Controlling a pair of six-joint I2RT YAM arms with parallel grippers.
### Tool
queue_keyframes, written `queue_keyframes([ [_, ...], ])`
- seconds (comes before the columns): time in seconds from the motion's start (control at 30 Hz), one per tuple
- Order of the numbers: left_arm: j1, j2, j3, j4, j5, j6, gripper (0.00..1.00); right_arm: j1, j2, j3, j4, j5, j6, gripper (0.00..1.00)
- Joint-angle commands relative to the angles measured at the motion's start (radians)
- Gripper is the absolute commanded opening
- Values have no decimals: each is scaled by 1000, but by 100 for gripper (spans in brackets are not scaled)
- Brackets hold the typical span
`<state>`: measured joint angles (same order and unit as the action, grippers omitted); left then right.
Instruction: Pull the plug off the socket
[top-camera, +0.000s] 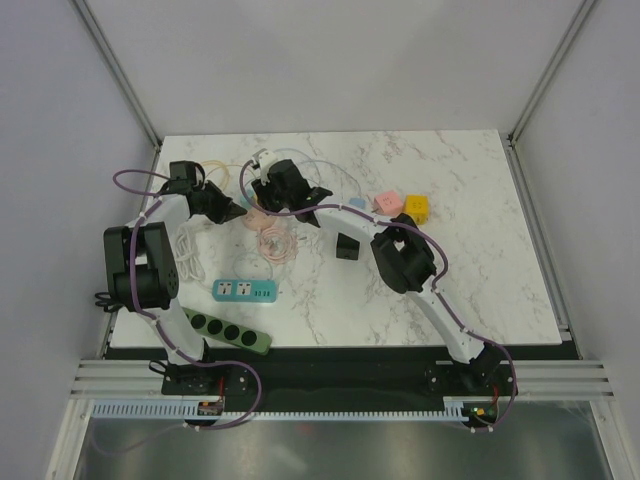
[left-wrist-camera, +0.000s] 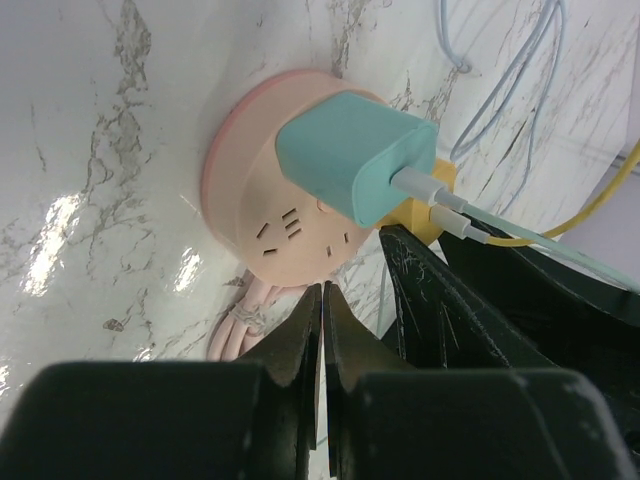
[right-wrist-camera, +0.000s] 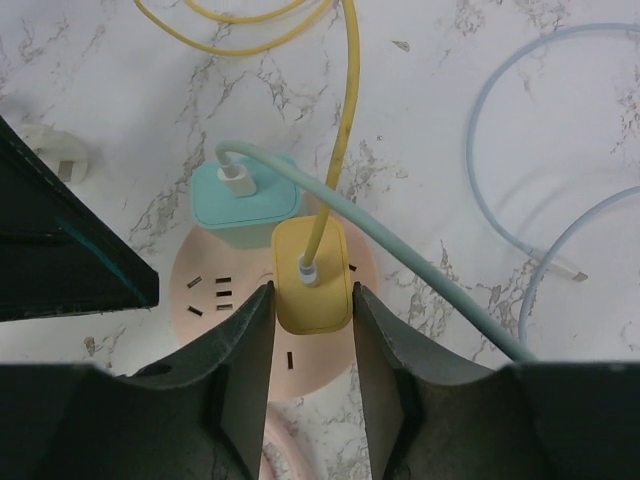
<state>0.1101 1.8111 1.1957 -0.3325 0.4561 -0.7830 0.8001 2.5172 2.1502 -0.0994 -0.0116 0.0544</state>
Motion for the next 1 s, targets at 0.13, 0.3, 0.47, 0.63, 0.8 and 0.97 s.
queue_keyframes([
  [0.13, 2, -1, -7, 49, 46, -16, 8, 7, 32, 71, 35, -27, -1, 32],
  [0.3, -7, 13, -2, 59, 75, -16, 8, 5, 26, 54, 29, -42, 15, 9],
  [0.47, -16, 21, -2, 64, 76, -13, 8, 10, -14, 8, 26, -59, 44, 0],
  [0.63, -20, 27, -1, 64, 76, -13, 8, 13, -70, -47, 24, -53, 111, 0],
  [0.8, -21, 43, 1, 62, 72, -12, 8, 22, -110, -76, 23, -47, 124, 0],
  [0.97, -32, 74, 16, 37, 52, -15, 7, 39, -121, -81, 10, -15, 122, 0],
])
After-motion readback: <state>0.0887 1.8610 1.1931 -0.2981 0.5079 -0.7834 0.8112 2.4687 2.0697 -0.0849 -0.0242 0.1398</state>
